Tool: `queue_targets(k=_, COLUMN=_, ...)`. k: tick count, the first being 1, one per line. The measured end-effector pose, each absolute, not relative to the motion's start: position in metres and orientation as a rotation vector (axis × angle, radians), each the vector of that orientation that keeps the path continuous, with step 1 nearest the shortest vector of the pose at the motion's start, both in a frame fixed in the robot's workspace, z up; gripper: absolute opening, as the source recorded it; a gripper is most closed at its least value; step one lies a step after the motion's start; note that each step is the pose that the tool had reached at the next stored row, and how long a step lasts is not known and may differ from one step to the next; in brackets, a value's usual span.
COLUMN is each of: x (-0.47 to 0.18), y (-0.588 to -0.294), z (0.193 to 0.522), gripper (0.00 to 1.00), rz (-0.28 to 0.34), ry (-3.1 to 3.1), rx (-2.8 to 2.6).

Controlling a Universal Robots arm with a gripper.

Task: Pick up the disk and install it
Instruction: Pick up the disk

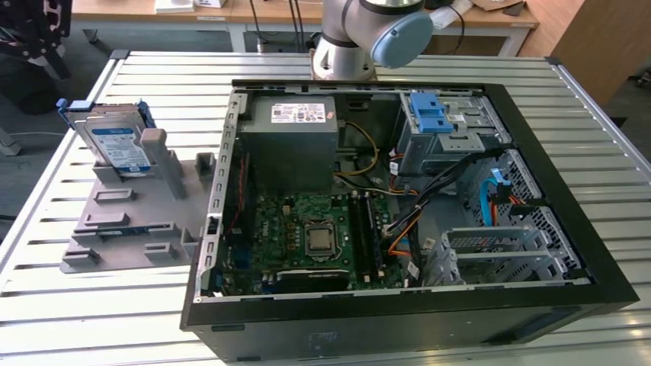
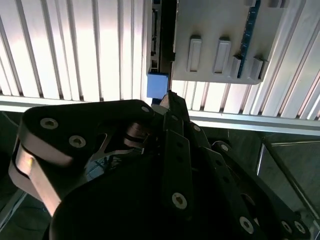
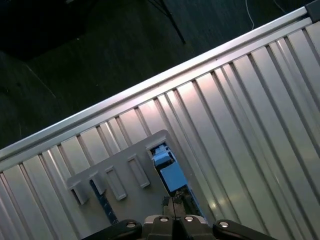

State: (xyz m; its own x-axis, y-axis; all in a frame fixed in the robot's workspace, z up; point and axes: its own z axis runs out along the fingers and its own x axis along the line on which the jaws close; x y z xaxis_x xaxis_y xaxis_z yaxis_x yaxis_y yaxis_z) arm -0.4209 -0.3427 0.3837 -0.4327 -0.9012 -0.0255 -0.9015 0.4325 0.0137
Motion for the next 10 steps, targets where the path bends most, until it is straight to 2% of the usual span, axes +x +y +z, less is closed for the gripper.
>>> queue_targets(k=10, x=-0.4209, y=-0.3426, z=0.3835, gripper=0.11, rz=0.041, ry=2.543, rx=-1.821)
